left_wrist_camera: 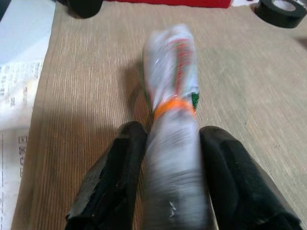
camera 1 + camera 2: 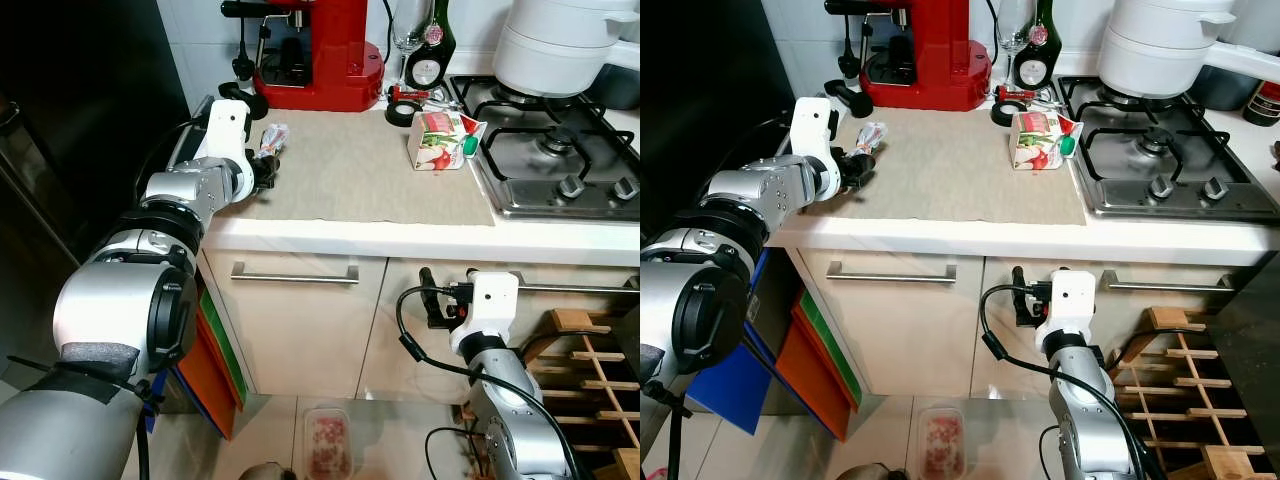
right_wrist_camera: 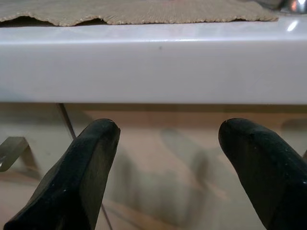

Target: Restocking fridge

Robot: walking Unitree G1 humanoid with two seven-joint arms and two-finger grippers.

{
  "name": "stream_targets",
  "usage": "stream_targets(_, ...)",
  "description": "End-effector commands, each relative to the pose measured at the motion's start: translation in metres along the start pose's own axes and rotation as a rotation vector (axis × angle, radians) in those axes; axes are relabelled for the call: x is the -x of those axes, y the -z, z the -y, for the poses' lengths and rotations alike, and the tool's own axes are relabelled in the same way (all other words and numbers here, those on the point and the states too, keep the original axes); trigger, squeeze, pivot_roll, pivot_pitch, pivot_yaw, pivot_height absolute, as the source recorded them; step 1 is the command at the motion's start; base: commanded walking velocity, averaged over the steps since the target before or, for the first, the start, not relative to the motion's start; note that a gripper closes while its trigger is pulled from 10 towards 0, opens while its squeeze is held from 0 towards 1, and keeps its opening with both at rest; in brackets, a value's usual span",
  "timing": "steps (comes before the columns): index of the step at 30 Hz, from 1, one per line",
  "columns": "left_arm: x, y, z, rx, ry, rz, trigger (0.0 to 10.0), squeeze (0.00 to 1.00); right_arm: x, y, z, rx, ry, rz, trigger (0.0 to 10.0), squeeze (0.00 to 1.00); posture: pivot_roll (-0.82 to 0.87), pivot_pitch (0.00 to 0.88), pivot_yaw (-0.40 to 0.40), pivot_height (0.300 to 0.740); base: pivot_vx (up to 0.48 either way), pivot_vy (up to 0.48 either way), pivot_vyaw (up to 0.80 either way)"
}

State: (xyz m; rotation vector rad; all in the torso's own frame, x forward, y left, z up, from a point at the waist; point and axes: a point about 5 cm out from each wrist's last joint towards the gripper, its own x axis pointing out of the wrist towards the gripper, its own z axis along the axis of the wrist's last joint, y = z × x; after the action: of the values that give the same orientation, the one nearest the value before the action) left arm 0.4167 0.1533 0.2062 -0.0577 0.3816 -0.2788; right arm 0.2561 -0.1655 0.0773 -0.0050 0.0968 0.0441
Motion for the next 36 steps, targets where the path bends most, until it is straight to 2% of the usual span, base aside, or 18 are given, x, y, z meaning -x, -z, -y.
stream_targets(1, 0.003, -0.017, 0.001, -0.014, 0.013, 0.039, 10.0, 1.0, -0.004, -0.006, 0.001, 0.015, -0.006, 0.014, 10.0, 0.05, -0.01, 0.0, 0.048, 0.74, 0.0, 0.0, 0.0)
stream_targets(7, 0.005, -0.027, 0.003, -0.031, 0.035, 0.082, 10.0, 1.0, -0.008, -0.008, 0.002, 0.018, -0.007, 0.022, 10.0, 0.05, 0.0, 0.0, 0.046, 0.74, 0.0, 0.0, 0.0)
stream_targets(10, 0.005, -0.031, 0.006, -0.082, 0.043, 0.095, 10.0, 1.0, -0.009, -0.008, -0.001, 0.02, -0.018, 0.026, 10.0, 0.05, -0.01, 0.0, 0.048, 0.74, 0.0, 0.0, 0.0)
stream_targets(11, 0.006, -0.038, 0.007, -0.133, 0.056, 0.12, 10.0, 1.0, -0.01, -0.01, -0.001, 0.018, -0.017, 0.03, 10.0, 0.05, -0.01, 0.0, 0.051, 0.74, 0.0, 0.0, 0.0)
stream_targets(12, 0.007, -0.041, 0.006, -0.157, 0.056, 0.133, 10.0, 0.81, -0.011, -0.01, -0.001, 0.017, -0.015, 0.033, 10.0, 0.04, -0.01, 0.0, 0.051, 0.74, 0.0, 0.0, 0.0)
stream_targets(13, 0.009, -0.045, 0.005, -0.165, 0.064, 0.153, 10.0, 0.0, -0.012, -0.011, 0.0, 0.015, -0.011, 0.036, 10.0, 0.04, -0.01, 0.0, 0.05, 0.74, 0.0, 0.0, 0.0)
stream_targets(15, 0.015, -0.056, -0.001, -0.253, 0.043, 0.228, 10.0, 0.0, -0.013, -0.014, -0.001, 0.011, -0.004, 0.049, 10.0, 0.04, -0.01, 0.0, 0.049, 0.74, 0.0, 0.0, 0.0)
stream_targets(19, 0.021, -0.061, -0.006, -0.234, 0.063, 0.337, 10.0, 0.0, -0.014, -0.019, -0.001, 0.017, -0.005, 0.071, 10.0, 0.05, 0.01, 0.0, 0.038, 0.74, 0.0, 0.0, 0.0)
stream_targets(20, 0.028, -0.056, -0.006, -0.268, 0.107, 0.405, 10.0, 0.0, -0.015, -0.021, 0.0, 0.023, -0.005, 0.081, 10.0, 0.05, 0.02, 0.0, 0.029, 0.74, 0.0, 0.0, 0.0)
stream_targets(23, 0.038, -0.041, -0.006, -0.332, 0.129, 0.452, 10.0, 0.0, -0.017, -0.022, 0.002, 0.026, -0.001, 0.082, 10.0, 0.05, 0.04, 0.0, 0.017, 0.74, 0.0, 0.0, 0.0)
stream_targets(24, 0.05, -0.022, -0.005, -0.288, 0.124, 0.483, 10.0, 0.0, -0.019, -0.023, 0.004, 0.033, 0.007, 0.088, 10.0, 0.05, 0.06, 0.0, 0.007, 0.74, 0.0, 0.0, 0.0)
stream_targets(27, 0.059, -0.004, -0.003, -0.232, 0.101, 0.5, 10.0, 0.0, -0.021, -0.025, 0.006, 0.039, 0.012, 0.096, 10.0, 0.05, 0.08, 0.0, 0.006, 0.74, 0.0, 0.0, 0.0)
stream_targets(28, 0.068, 0.023, 0.001, -0.17, 0.059, 0.506, 10.0, 0.0, -0.022, -0.027, 0.008, 0.047, 0.017, 0.112, 10.0, 0.04, 0.08, 0.0, 0.006, 0.74, 0.0, 0.0, 0.0)
stream_targets(29, 0.068, 0.023, 0.001, -0.17, 0.059, 0.506, 10.0, 0.0, -0.022, -0.027, 0.008, 0.047, 0.017, 0.112, 10.0, 0.04, 0.08, 0.0, 0.006, 0.74, 0.0, 0.0, 0.0)
stream_targets(31, 0.073, 0.051, 0.002, -0.132, -0.044, 0.499, 10.0, 0.0, -0.021, -0.029, 0.009, 0.048, 0.021, 0.127, 10.0, 0.04, 0.09, 0.0, 0.005, 0.74, 0.0, 0.0, 0.0)
stream_targets(33, 0.078, 0.082, 0.018, -0.135, -0.05, 0.471, 10.0, 0.0, -0.021, -0.031, 0.01, 0.055, 0.023, 0.14, 10.0, 0.05, 0.08, 0.0, -0.003, 0.74, 0.0, 0.0, 0.0)
stream_targets(34, 0.087, 0.108, 0.037, -0.173, -0.02, 0.467, 10.0, 0.0, -0.02, -0.033, 0.01, 0.062, 0.027, 0.151, 10.0, 0.05, 0.08, 0.0, -0.01, 0.74, 0.0, 0.0, 0.0)
stream_targets(36, 0.089, 0.114, 0.041, -0.185, -0.017, 0.465, 10.0, 0.0, -0.02, -0.033, 0.011, 0.064, 0.028, 0.153, 10.0, 0.05, 0.08, 0.0, -0.011, 0.74, 0.0, 0.0, 0.0)
